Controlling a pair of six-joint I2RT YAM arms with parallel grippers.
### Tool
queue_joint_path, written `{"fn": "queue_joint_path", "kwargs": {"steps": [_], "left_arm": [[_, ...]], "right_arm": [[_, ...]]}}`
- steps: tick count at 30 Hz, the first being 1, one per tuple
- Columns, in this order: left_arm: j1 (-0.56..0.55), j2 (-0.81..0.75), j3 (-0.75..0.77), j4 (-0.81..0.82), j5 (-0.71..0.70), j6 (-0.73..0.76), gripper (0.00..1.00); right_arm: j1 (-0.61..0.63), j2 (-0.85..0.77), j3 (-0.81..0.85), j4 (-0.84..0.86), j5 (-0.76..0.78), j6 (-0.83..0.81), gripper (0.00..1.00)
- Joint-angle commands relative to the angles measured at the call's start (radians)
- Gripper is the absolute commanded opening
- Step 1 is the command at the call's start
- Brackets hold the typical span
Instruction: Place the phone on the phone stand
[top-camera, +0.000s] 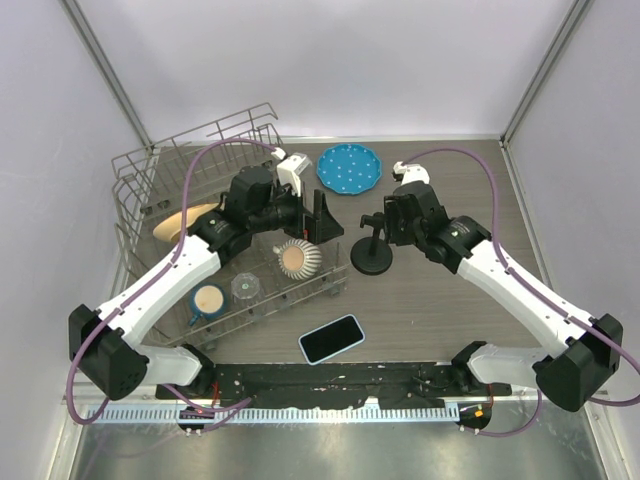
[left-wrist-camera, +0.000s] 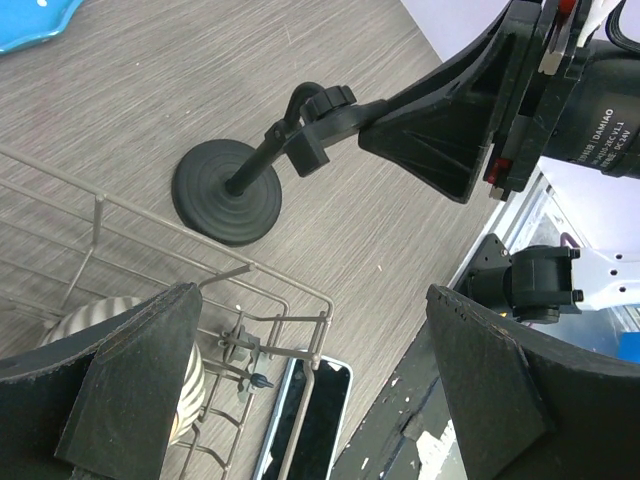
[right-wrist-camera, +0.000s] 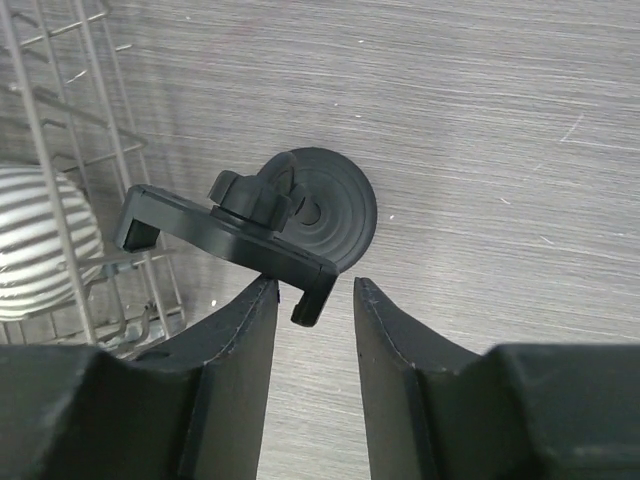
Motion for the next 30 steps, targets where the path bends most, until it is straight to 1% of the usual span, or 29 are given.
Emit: {"fn": "queue_joint_path", "kwargs": {"steps": [1, 2, 4, 5, 9, 11, 13, 14, 16, 17, 20, 24, 25, 28, 29, 30], "left_arm": [[-0.005, 0.006, 0.034, 0.030, 0.008, 0.011, 1.00], [-0.005, 0.008, 0.034, 0.025, 0.005, 0.012, 1.00], [-0.005, 0.009, 0.043, 0.016, 0.011, 0.012, 1.00], [-0.007, 0.006, 0.040, 0.021, 0.016, 0.012, 1.00], [-0.007, 0.006, 0.037, 0.021, -0.001, 0.014, 1.00], [-0.007, 0.009, 0.042, 0.018, 0.014, 0.014, 1.00], [-0.009, 0.005, 0.039, 0.022, 0.012, 0.011, 1.00], [-0.009, 0.002, 0.039, 0.022, 0.011, 0.011, 1.00], [-0.009, -0.001, 0.042, 0.019, 0.010, 0.011, 1.00], [-0.009, -0.006, 0.042, 0.021, 0.011, 0.011, 1.00], [-0.009, -0.029, 0.039, 0.021, -0.011, 0.012, 1.00], [-0.009, -0.076, 0.025, 0.030, -0.076, 0.017, 1.00], [-0.009, -0.101, 0.014, 0.035, -0.123, 0.016, 1.00], [-0.009, -0.162, -0.016, 0.053, -0.209, 0.022, 1.00], [-0.009, -0.178, -0.026, 0.059, -0.269, 0.028, 1.00], [-0.009, -0.191, -0.033, 0.070, -0.295, 0.031, 1.00]], "right_arm": [[0.002, 0.004, 0.013, 0.017, 0.108, -0.008, 0.39], [0.002, 0.004, 0.013, 0.022, 0.098, -0.018, 0.35], [0.002, 0.008, 0.010, 0.040, 0.093, -0.048, 0.32], [0.002, 0.012, 0.011, 0.043, 0.067, -0.067, 0.31], [0.000, 0.018, 0.011, 0.066, 0.047, -0.155, 0.27], [0.002, 0.019, 0.013, 0.069, 0.044, -0.163, 0.24], [0.000, 0.016, 0.010, 0.072, 0.015, -0.168, 0.25], [0.002, 0.013, 0.007, 0.072, 0.015, -0.168, 0.27], [0.002, 0.002, 0.007, 0.060, 0.032, -0.160, 0.39], [0.002, -0.005, 0.008, 0.053, 0.041, -0.156, 0.52], [0.002, -0.046, 0.014, 0.005, 0.059, -0.142, 0.64], [0.007, -0.151, 0.002, -0.050, 0.026, -0.108, 0.72], [0.011, -0.174, -0.012, -0.059, 0.007, -0.104, 0.75], [0.048, -0.254, -0.048, -0.043, -0.097, -0.074, 0.80], [0.062, -0.269, -0.061, -0.035, -0.179, -0.071, 0.81], [0.091, -0.284, -0.073, -0.024, -0.232, -0.067, 0.81]]}}
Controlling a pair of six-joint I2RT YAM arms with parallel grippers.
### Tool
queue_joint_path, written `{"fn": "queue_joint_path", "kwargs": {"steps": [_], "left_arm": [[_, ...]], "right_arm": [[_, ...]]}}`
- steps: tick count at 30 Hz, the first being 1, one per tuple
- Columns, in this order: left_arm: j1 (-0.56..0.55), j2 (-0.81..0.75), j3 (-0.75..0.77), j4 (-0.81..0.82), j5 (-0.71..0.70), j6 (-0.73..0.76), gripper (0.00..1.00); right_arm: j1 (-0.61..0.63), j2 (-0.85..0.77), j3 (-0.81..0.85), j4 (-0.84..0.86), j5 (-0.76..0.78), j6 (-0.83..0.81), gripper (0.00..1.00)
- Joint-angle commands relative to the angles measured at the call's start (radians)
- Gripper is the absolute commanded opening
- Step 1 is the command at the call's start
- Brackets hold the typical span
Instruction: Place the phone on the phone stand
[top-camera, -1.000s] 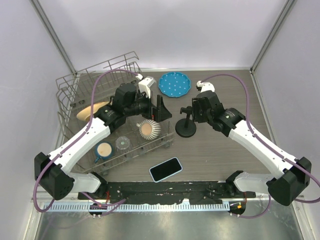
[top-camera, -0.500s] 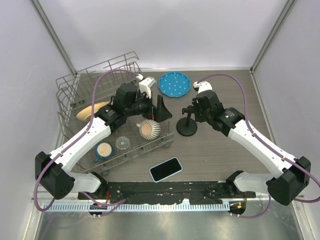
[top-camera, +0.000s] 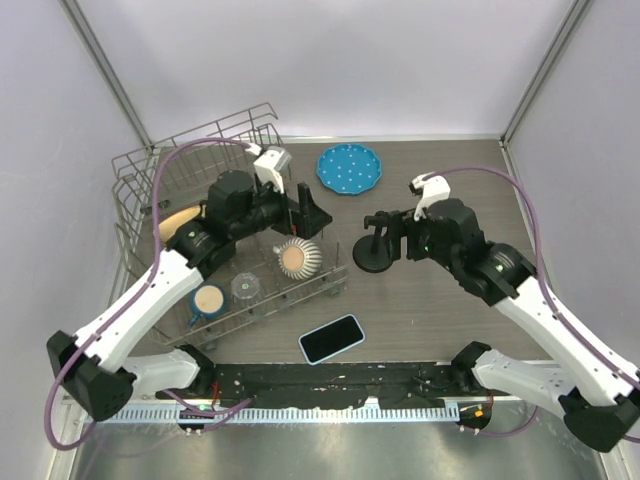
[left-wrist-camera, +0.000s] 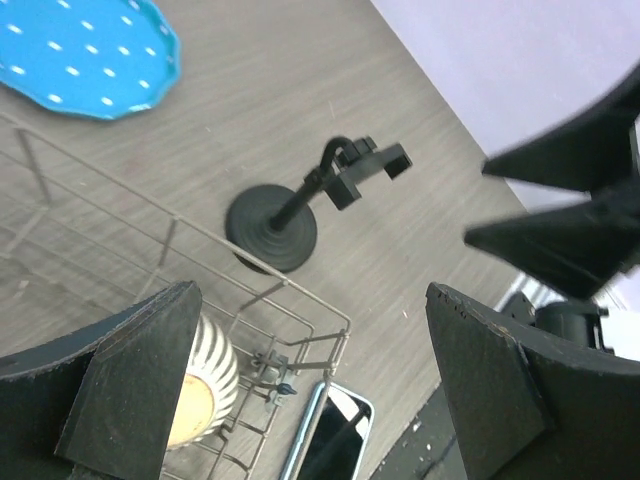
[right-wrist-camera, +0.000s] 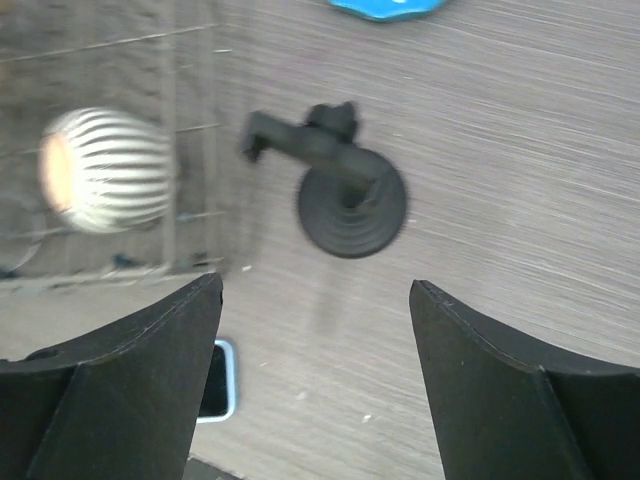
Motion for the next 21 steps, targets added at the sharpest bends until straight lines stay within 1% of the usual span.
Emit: {"fn": "queue_joint_path", "kwargs": {"steps": [1, 2, 3, 5, 6, 7, 8, 9, 10, 12, 13, 14, 16, 17, 18, 20, 21], "left_arm": [[-0.005, -0.122, -0.042, 0.070, -0.191, 0.032, 1.00], [-0.005, -0.134, -0.050, 0.075, -0.252, 0.037, 1.00], [-0.005, -0.150, -0.058, 0.079, -0.293, 0.039, 1.00], [-0.005, -0.191, -0.079, 0.084, -0.361, 0.037, 1.00], [-0.005, -0.208, -0.091, 0.087, -0.423, 0.029, 1.00], [-0.005, -0.223, -0.099, 0.093, -0.454, 0.025, 1.00], [-0.005, -0.265, -0.110, 0.099, -0.479, 0.023, 1.00], [-0.005, -0.285, -0.139, 0.124, -0.540, 0.020, 1.00], [-0.005, -0.309, -0.156, 0.141, -0.571, 0.020, 1.00], [-0.005, -0.369, -0.208, 0.193, -0.669, 0.026, 1.00], [-0.005, -0.386, -0.222, 0.205, -0.701, 0.029, 1.00], [-0.005, -0.400, -0.232, 0.214, -0.723, 0.032, 1.00], [-0.005, -0.438, -0.263, 0.244, -0.766, 0.048, 1.00], [-0.005, -0.449, -0.272, 0.256, -0.774, 0.051, 1.00], [-0.005, -0.455, -0.285, 0.271, -0.781, 0.054, 1.00], [-0.005, -0.472, -0.292, 0.277, -0.795, 0.049, 1.00], [-0.005, -0.475, -0.292, 0.279, -0.795, 0.046, 0.99]], "right_arm": [[0.087, -0.067, -0.064, 0.053, -0.226, 0.037, 0.82], [0.117, -0.068, -0.074, 0.067, -0.247, 0.031, 0.83], [0.209, -0.067, -0.087, 0.082, -0.245, 0.022, 0.83], [0.306, -0.062, -0.125, 0.149, -0.206, 0.008, 0.83], [0.419, -0.059, -0.140, 0.204, -0.185, -0.013, 0.84], [0.470, -0.047, -0.171, 0.235, -0.171, -0.028, 0.84], [0.525, -0.036, -0.186, 0.267, -0.144, -0.036, 0.84], [0.570, -0.022, -0.206, 0.322, -0.067, -0.041, 0.84], [0.641, 0.026, -0.210, 0.346, -0.039, -0.039, 0.84], [0.691, 0.096, -0.207, 0.401, 0.001, -0.024, 0.84], [0.746, 0.138, -0.199, 0.424, 0.033, -0.019, 0.84], [0.771, 0.210, -0.200, 0.452, 0.048, -0.028, 0.84], [0.821, 0.284, -0.219, 0.559, 0.086, -0.047, 0.84], [0.840, 0.347, -0.229, 0.605, 0.081, -0.045, 0.84], [0.840, 0.373, -0.240, 0.690, 0.067, -0.038, 0.82], [0.840, 0.422, -0.265, 0.781, -0.003, -0.021, 0.73], [0.840, 0.464, -0.271, 0.836, -0.010, -0.016, 0.67]]}}
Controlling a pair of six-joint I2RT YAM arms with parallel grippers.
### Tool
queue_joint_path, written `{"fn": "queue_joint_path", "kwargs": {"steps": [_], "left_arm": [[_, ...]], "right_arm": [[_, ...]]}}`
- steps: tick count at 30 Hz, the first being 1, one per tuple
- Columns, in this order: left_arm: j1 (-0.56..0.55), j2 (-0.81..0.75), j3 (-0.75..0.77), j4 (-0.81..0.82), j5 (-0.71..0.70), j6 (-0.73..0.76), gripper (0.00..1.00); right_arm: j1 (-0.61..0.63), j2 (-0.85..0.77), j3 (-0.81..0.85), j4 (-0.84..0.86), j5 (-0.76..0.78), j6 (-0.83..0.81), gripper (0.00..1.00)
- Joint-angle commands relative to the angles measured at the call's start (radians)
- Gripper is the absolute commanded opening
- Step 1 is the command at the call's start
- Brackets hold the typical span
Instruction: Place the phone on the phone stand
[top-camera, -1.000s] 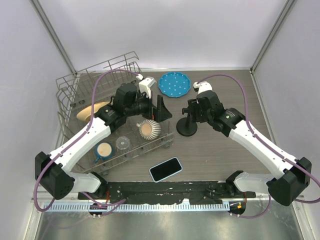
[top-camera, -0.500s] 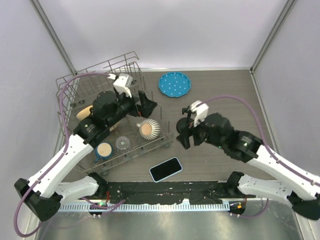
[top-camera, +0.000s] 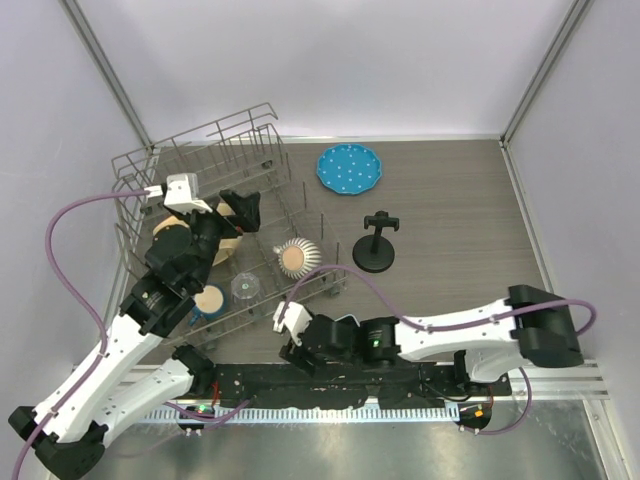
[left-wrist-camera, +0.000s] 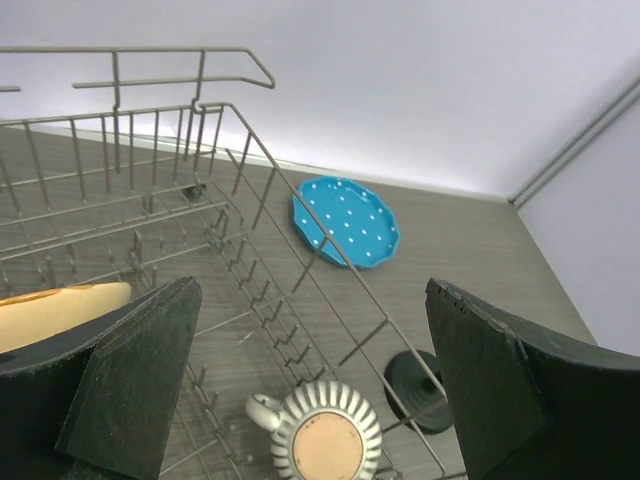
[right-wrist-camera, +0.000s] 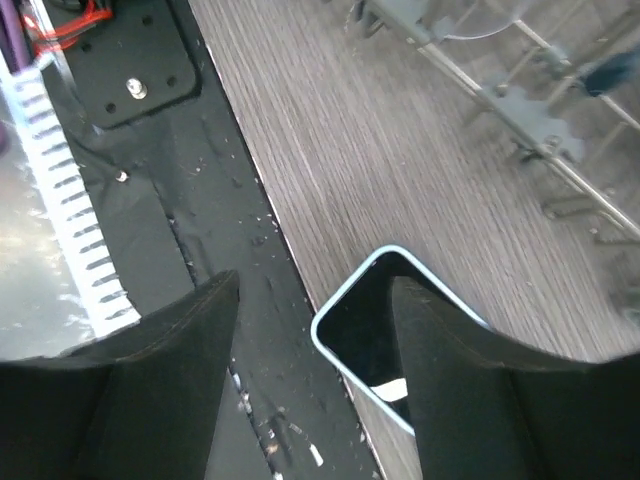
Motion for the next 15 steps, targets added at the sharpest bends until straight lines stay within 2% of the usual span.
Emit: {"fn": "queue_joint_path", "kwargs": {"steps": [1, 6, 7, 8, 15], "left_arm": [[-0.003, -0.026, -0.013, 0.102, -0.092, 0.015, 0.99], [-0.003, -0.037, -0.019, 0.110, -0.089, 0.017, 0.98], [-0.003, -0.038, -0.020, 0.111, -0.090, 0.020, 0.97], [-0.003, -0.035, -0.020, 0.113, -0.092, 0.023, 0.98], [-0.003, -0.015, -0.011, 0.105, -0.077, 0.025, 0.97]], "right_arm": [[0.005, 0.097, -0.032, 0.293, -0.018, 0.018, 0.50], [0.005, 0.230, 0.028, 0.209, -0.035, 0.054, 0.25], [0.005, 0.266, 0.040, 0.207, -0.041, 0.060, 0.04], [0.005, 0.286, 0.045, 0.205, -0.041, 0.066, 0.01], [0.007, 0.356, 0.058, 0.146, 0.064, 0.104, 0.01]]}}
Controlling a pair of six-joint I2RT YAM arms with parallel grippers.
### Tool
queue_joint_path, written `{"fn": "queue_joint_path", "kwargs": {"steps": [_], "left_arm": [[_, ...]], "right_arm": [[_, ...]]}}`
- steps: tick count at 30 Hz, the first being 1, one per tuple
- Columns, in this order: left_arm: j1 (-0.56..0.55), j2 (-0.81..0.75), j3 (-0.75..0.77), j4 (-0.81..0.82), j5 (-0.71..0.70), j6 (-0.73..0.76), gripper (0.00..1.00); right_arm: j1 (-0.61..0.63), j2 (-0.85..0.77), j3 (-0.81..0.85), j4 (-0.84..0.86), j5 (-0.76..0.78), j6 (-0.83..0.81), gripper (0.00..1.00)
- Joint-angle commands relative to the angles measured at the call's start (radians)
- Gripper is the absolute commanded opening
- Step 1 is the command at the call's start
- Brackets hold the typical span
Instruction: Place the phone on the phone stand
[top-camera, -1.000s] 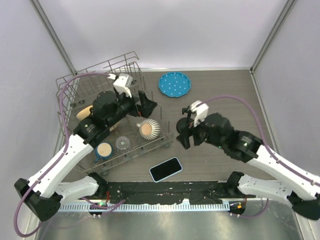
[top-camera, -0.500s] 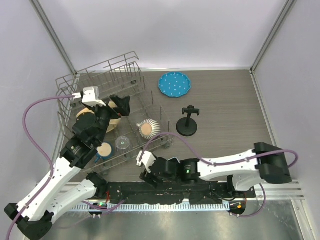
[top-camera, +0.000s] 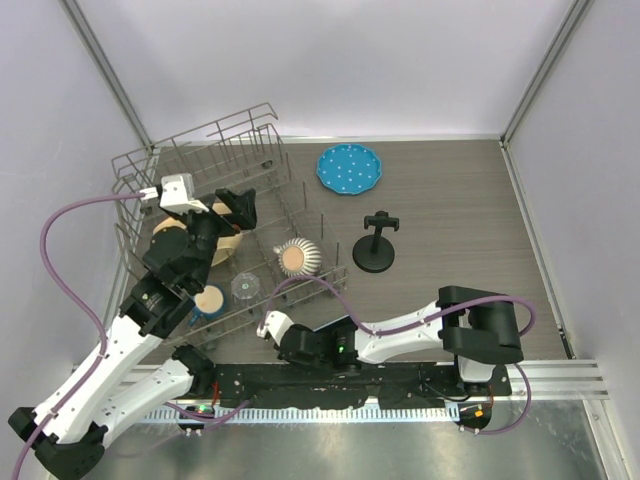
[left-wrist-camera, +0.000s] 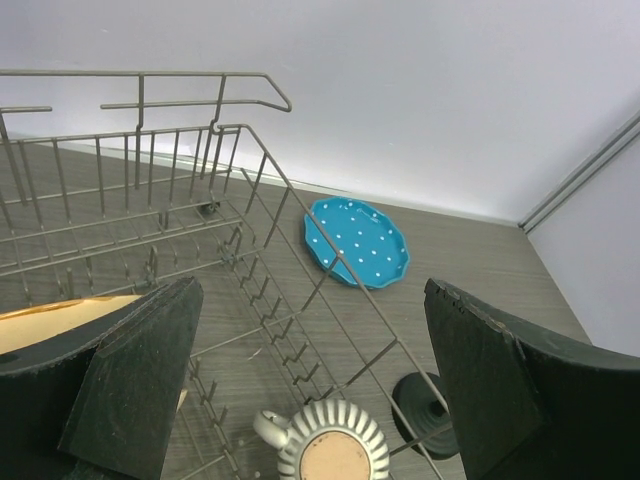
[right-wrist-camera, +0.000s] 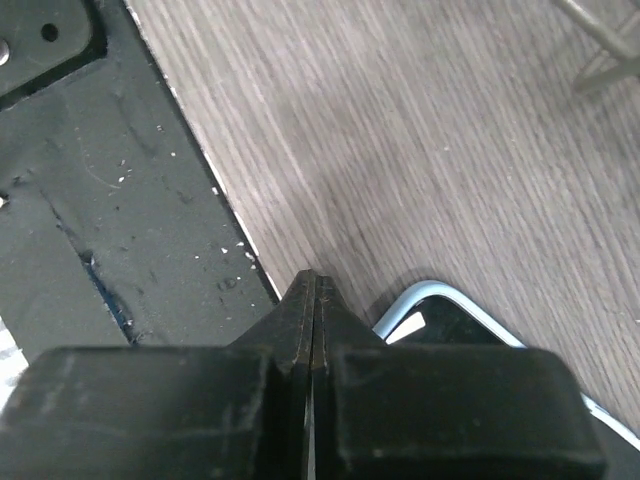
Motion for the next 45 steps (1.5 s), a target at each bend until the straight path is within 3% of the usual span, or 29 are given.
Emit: {"fn": "queue_joint_path", "kwargs": {"steps": [1, 8, 14, 19, 24, 26, 29, 30, 32, 36, 40, 45], "left_arm": [[-0.004, 0.006, 0.006, 0.053, 0.006, 0.004, 0.97], [-0.003, 0.018, 0.012, 0.050, 0.026, 0.007, 0.97], [-0.004, 0.027, 0.018, 0.047, 0.060, -0.004, 0.97], [-0.003, 0.039, 0.018, 0.049, 0.072, -0.004, 0.97], [-0.003, 0.044, 0.021, 0.047, 0.075, -0.003, 0.97], [-0.003, 0.045, 0.021, 0.046, 0.083, -0.004, 0.97], [-0.003, 0.047, 0.023, 0.046, 0.091, -0.009, 0.97], [-0.004, 0.050, 0.023, 0.046, 0.092, -0.010, 0.97], [-0.003, 0.050, 0.024, 0.046, 0.100, -0.012, 0.98], [-0.003, 0.053, 0.024, 0.044, 0.100, -0.010, 0.97], [-0.003, 0.061, 0.029, 0.041, 0.106, -0.010, 0.97], [-0.003, 0.064, 0.029, 0.040, 0.106, -0.006, 0.97]], "right_arm": [[0.002, -0.004, 0.015, -0.015, 0.119, 0.044, 0.01], [0.001, -0.136, -0.135, -0.069, 0.263, 0.126, 0.01], [-0.007, -0.266, -0.198, -0.252, 0.407, 0.276, 0.01], [-0.158, -0.404, -0.261, -0.446, 0.478, 0.498, 0.01], [-0.235, -0.651, -0.287, -0.516, 0.497, 0.554, 0.02], [-0.237, -0.769, -0.275, -0.540, 0.539, 0.581, 0.11], [-0.248, -0.864, -0.269, -0.584, 0.599, 0.693, 0.45], [-0.255, -0.913, -0.277, -0.584, 0.602, 0.724, 0.68], [-0.277, -0.941, -0.283, -0.584, 0.595, 0.805, 0.86], [-0.297, -0.931, -0.242, -0.572, 0.544, 0.862, 0.89], [-0.372, -0.815, -0.165, -0.716, 0.472, 1.013, 0.89], [-0.508, -0.653, -0.111, -0.794, 0.216, 1.141, 0.90]]}}
